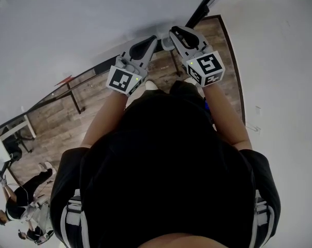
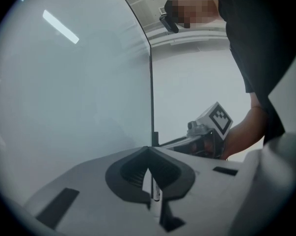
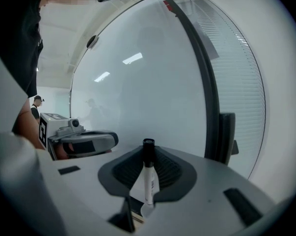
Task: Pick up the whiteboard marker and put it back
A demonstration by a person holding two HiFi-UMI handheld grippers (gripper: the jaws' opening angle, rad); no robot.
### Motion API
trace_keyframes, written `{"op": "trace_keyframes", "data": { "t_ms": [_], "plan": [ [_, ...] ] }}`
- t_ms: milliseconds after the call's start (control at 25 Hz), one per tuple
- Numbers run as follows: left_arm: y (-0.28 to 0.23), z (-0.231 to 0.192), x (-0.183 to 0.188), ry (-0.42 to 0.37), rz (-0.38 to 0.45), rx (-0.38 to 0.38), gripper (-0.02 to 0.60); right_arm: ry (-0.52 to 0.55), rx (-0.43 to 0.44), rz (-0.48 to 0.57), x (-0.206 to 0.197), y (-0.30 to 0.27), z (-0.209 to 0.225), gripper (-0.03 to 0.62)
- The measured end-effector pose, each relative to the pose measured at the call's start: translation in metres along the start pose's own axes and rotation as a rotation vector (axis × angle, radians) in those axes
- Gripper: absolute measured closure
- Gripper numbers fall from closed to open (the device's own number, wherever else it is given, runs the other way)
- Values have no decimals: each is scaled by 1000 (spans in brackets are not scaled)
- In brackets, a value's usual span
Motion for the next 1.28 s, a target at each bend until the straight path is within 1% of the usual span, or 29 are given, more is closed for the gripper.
{"op": "trace_keyframes", "data": {
  "t_ms": [360, 520, 880, 1000, 1080, 1160, 1280],
  "plan": [
    [0, 0, -13, 14, -10, -4, 578, -45, -41, -47, -28, -16, 16, 531],
    [-2, 2, -14, 24, -16, -2, 578, -59, -58, -66, -36, -21, 23, 531],
    [-5, 6, -15, 35, -28, -3, 578, -142, -84, -114, -66, -29, 34, 531],
    [-2, 6, -14, 30, -48, -5, 578, -175, -89, -123, -73, -32, 37, 531],
    [-1, 6, -14, 27, -38, 2, 578, -194, -97, -130, -78, -35, 38, 531],
    [0, 6, -14, 27, -33, 7, 578, -205, -104, -139, -83, -37, 39, 531],
    [3, 8, -15, 29, -56, 2, 578, -205, -106, -160, -89, -39, 37, 531]
  ]
}}
Point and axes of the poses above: the fingertips, and each gripper's own axes: y backward along the fingers, z to its right, x out of its top, the point moved 8 cm from there along y, backward along the fingers, and after that the axes turned 15 degrees about -y, right-handed, at the moved point
